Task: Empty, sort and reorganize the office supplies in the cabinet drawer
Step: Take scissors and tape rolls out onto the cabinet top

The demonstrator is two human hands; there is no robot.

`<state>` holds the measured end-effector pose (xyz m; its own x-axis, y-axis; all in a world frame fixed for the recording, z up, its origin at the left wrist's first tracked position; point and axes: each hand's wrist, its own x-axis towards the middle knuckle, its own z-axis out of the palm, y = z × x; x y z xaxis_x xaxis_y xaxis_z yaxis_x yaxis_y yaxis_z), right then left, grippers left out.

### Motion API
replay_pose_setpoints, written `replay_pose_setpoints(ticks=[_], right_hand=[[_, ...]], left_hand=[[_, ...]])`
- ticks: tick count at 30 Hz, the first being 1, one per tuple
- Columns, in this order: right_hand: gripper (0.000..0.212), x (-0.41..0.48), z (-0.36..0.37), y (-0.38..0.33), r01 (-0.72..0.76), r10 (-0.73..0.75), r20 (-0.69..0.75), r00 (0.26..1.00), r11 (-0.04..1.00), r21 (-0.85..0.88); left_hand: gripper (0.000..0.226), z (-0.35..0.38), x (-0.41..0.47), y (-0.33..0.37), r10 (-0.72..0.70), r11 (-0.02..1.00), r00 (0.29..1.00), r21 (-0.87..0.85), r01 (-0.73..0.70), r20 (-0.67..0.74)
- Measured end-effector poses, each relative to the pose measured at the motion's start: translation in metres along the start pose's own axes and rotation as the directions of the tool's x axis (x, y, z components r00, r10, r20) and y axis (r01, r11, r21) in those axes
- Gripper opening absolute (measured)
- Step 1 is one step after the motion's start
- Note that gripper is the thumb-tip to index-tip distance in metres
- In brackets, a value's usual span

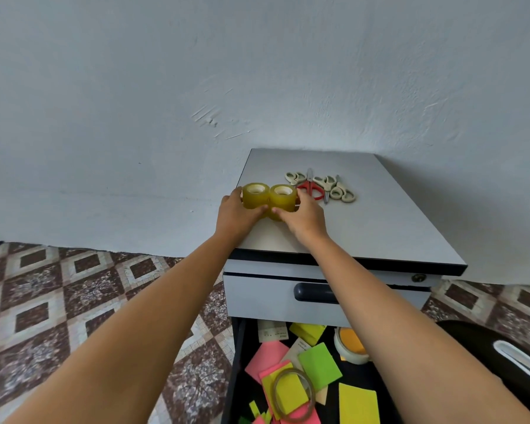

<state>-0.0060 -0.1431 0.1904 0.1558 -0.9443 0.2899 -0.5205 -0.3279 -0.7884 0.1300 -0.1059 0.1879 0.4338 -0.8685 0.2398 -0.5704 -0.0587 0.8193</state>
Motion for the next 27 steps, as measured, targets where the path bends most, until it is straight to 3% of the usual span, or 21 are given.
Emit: replay_pose_setpoints(ticks=[8,27], right_hand=[[0.049,0.002,0.003,0.001,0.002,-0.003,-0.012,1.0,0.999,-0.043],[0.046,0.034,0.013,0.005,-0.015,0.012,-0.039,0.999,0.998,-0.068]], left_hand=[[0.055,-0.001,-0.001,-0.001,0.007,0.996,1.0,0.091,-0.007,0.005],[0.046,0.01,0.028,-0.001,0.017,0.995,1.0,0.098,-0.016,-0.013]])
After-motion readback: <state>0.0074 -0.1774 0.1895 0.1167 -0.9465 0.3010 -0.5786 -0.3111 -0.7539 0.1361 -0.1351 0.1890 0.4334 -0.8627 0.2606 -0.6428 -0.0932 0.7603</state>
